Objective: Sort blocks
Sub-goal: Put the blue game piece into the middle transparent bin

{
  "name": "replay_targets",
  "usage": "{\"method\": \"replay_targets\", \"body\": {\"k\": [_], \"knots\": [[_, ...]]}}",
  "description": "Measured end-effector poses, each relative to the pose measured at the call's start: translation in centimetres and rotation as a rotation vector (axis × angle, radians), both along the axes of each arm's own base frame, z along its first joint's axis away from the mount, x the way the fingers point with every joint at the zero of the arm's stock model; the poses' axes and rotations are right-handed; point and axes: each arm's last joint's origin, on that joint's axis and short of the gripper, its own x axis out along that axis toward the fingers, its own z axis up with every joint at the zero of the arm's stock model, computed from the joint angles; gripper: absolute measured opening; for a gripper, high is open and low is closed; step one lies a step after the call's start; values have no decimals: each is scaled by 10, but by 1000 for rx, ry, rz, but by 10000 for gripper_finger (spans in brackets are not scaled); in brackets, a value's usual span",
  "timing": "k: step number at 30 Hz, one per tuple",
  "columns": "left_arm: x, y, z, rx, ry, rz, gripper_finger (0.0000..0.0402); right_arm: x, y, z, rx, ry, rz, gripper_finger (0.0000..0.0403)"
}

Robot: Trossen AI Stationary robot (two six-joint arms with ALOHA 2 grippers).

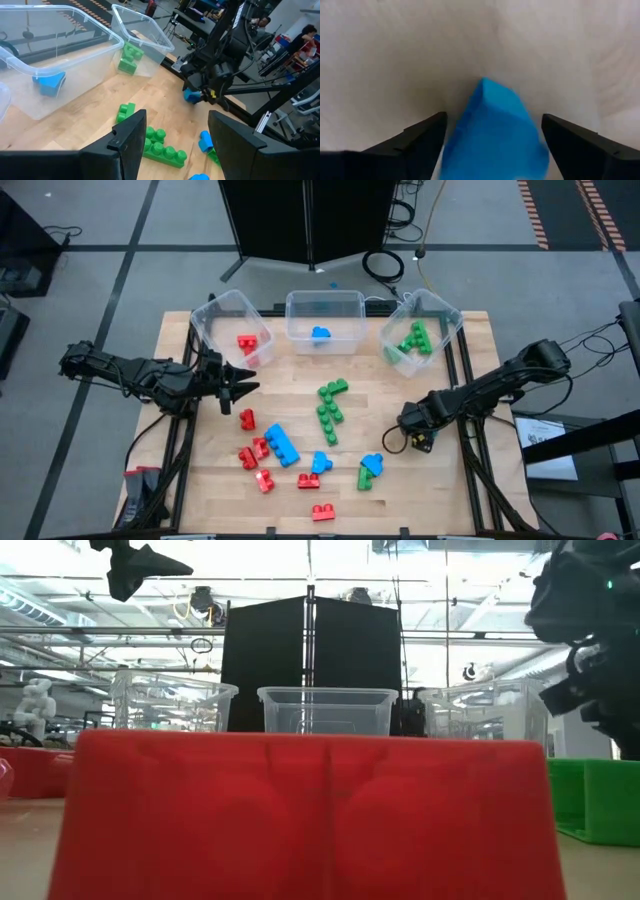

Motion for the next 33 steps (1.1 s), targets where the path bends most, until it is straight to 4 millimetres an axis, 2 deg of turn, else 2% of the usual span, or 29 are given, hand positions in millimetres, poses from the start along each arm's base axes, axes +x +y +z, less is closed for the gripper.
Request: {"method": "replay_targets", "body": {"k": [4, 9, 10, 18, 23, 26, 30, 33], "knots": [[0, 0, 0, -5, -1, 2, 209, 0, 0, -5, 2, 19, -19, 272], [0, 0, 0, -5, -1, 2, 209, 1, 1, -5, 20, 12, -23, 158], [0, 0, 0, -5, -2, 1, 209, 1, 1, -5, 21, 10, -21, 147], [0, 0, 0, -5, -2, 2, 209, 11, 4, 3, 21, -33, -23, 147], [0, 0, 0, -6, -2, 2, 209, 36, 9, 31, 23, -167, -21, 147], [0, 0, 0, -6, -2, 2, 209, 62, 8, 61, -25, -336, -30, 147], [0, 0, 0, -6, -2, 2, 209, 93, -7, 110, -163, -571, -25, 147], [0, 0, 0, -6, -2, 2, 209, 112, -30, 145, -300, -730, -42, 147]]}}
